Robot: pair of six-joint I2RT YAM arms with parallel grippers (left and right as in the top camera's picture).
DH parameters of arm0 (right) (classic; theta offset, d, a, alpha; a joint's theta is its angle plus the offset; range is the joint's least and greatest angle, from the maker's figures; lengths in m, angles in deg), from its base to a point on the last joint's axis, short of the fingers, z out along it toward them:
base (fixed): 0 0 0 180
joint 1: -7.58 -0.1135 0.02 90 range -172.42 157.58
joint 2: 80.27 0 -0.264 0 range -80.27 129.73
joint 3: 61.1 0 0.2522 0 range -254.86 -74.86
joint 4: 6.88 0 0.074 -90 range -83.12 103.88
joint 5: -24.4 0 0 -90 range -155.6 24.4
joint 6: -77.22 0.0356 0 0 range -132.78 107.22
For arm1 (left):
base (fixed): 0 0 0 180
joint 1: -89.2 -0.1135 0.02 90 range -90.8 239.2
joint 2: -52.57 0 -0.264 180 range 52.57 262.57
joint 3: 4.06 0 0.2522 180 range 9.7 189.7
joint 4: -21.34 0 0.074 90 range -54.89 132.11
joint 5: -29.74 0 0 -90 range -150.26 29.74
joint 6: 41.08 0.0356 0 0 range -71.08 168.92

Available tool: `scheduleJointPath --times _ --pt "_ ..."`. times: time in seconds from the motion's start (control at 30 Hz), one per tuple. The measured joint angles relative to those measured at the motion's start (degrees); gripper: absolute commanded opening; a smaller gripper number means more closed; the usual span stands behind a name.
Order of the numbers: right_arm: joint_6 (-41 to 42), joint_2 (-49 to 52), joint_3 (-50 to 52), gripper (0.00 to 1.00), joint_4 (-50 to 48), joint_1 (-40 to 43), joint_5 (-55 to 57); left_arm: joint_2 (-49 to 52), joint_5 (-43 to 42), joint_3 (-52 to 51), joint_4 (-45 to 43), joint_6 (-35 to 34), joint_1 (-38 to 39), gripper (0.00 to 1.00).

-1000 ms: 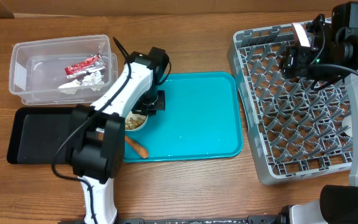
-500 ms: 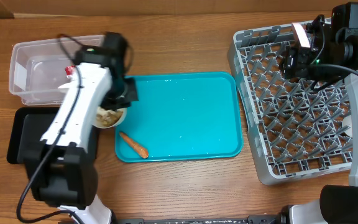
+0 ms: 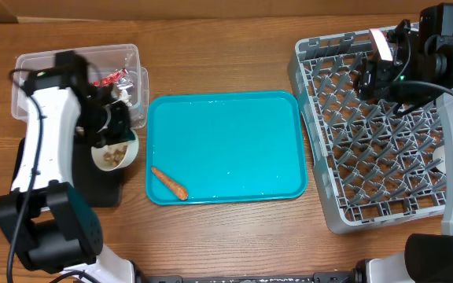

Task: Sort waste into correct bins and load items into the dishwasher
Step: 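Carry the rice bowl left and tip its contents onto the black tray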

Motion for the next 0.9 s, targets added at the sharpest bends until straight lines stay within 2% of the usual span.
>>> scheduleJointPath --times 0.27,0.53,0.7,0.9 --pt "0.0 0.0 0.0 0.81 0.0 0.0 0.0 0.0 -13.1 -5.3 -3.6 9.5 -11.8 0.04" --pt "0.0 0.0 0.0 0.81 0.5 0.0 0.0 -0.1 -24.1 -12.5 -8.5 15.6 -19.6 0.04" --pt "0.0 0.0 0.0 0.81 0.7 0.0 0.0 -0.1 -32.0 -15.7 -7.7 21.6 -24.2 0.04" --pt "0.0 0.0 0.0 0.81 0.7 0.0 0.0 -0.1 -41.2 -16.0 -3.1 32.2 -28.1 0.04"
